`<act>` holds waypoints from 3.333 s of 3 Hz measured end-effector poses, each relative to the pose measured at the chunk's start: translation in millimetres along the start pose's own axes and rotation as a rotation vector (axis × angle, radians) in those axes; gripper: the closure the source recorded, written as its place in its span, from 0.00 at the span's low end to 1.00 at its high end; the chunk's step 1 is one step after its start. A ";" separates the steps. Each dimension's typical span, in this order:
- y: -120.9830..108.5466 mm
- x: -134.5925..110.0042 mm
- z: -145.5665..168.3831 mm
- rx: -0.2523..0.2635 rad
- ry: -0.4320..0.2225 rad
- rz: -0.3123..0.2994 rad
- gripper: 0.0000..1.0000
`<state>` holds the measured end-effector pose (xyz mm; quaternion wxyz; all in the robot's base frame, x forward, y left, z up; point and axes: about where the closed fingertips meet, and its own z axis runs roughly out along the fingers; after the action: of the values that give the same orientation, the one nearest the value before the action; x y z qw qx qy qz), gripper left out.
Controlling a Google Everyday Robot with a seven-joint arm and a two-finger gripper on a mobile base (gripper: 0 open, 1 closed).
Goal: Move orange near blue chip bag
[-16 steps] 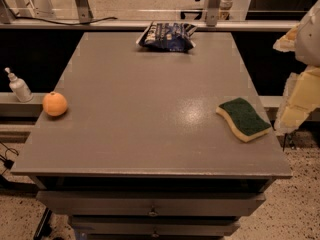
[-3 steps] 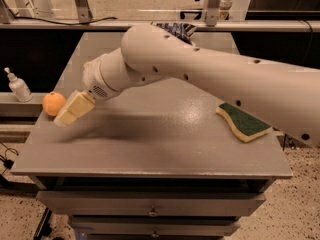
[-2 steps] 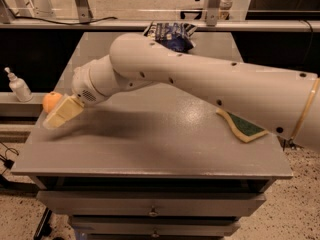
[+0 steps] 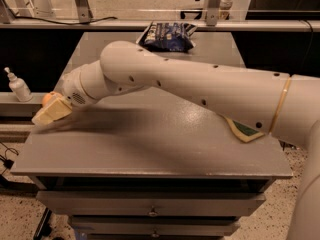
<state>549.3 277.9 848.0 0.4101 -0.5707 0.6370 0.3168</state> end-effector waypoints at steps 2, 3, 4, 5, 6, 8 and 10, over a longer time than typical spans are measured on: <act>0.0 9.7 1.5 0.008 0.003 0.024 0.64; -3.4 10.2 -3.6 0.019 0.004 0.025 0.86; -23.6 12.5 -33.9 0.072 0.027 0.011 1.00; -59.6 24.2 -97.1 0.178 0.079 0.001 1.00; -59.6 24.2 -97.1 0.178 0.079 0.001 1.00; -73.6 52.4 -165.0 0.326 0.128 0.061 1.00; -98.4 108.2 -320.6 0.582 0.180 0.125 1.00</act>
Offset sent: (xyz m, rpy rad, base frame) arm 0.0028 -0.0102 -0.0148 -0.0009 0.0268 -0.0369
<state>593.6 -66.7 907.1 0.4782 -0.4148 0.7684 0.0939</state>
